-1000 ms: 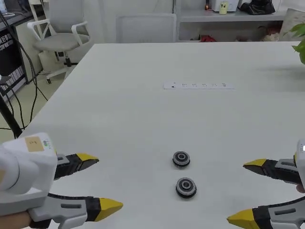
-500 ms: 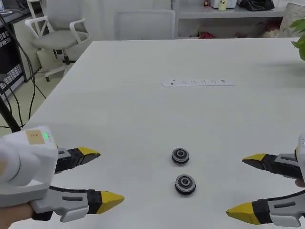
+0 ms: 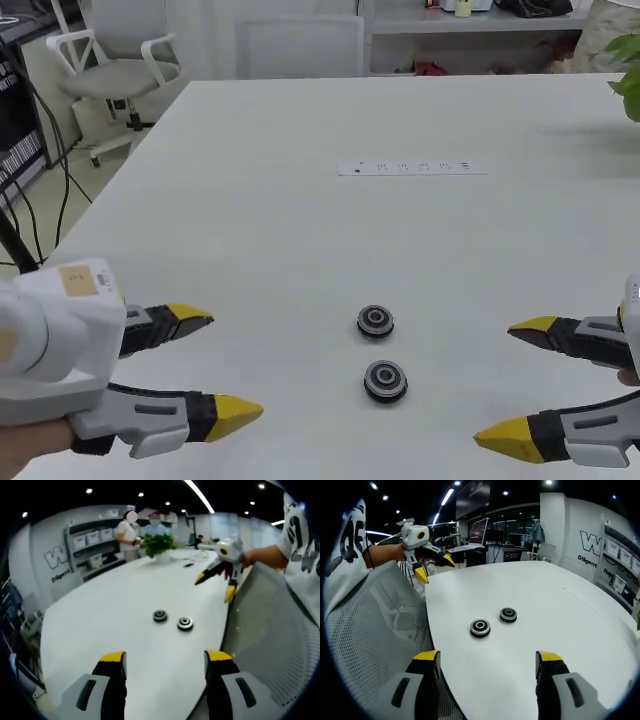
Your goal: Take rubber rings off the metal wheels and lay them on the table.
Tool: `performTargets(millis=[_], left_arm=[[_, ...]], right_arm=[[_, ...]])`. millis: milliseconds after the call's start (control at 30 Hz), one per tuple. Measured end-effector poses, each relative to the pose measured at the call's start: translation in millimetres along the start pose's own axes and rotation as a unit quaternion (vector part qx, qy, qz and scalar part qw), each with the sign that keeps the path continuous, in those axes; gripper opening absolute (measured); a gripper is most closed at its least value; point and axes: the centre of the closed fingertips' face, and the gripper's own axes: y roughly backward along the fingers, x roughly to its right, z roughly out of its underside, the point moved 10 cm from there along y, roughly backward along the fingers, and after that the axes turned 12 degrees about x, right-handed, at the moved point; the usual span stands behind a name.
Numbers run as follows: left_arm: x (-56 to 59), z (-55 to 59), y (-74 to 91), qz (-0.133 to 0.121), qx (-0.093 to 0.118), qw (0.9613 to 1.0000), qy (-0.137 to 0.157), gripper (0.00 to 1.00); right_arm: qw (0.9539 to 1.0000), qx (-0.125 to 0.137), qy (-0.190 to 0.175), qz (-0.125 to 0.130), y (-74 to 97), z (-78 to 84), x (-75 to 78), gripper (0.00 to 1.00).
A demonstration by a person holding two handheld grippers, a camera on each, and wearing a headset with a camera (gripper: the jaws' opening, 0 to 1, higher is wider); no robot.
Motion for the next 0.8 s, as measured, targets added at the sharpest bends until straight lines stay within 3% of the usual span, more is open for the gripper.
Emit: performTargets(millis=[800], left_arm=[[-8.6, -3.1, -4.6, 0.002, -0.005, 1.0000, -0.007, 0.64]], right_arm=[[0.9998, -0.005, 0.013, -0.011, -5.7, -6.1, 10.0, 0.73]])
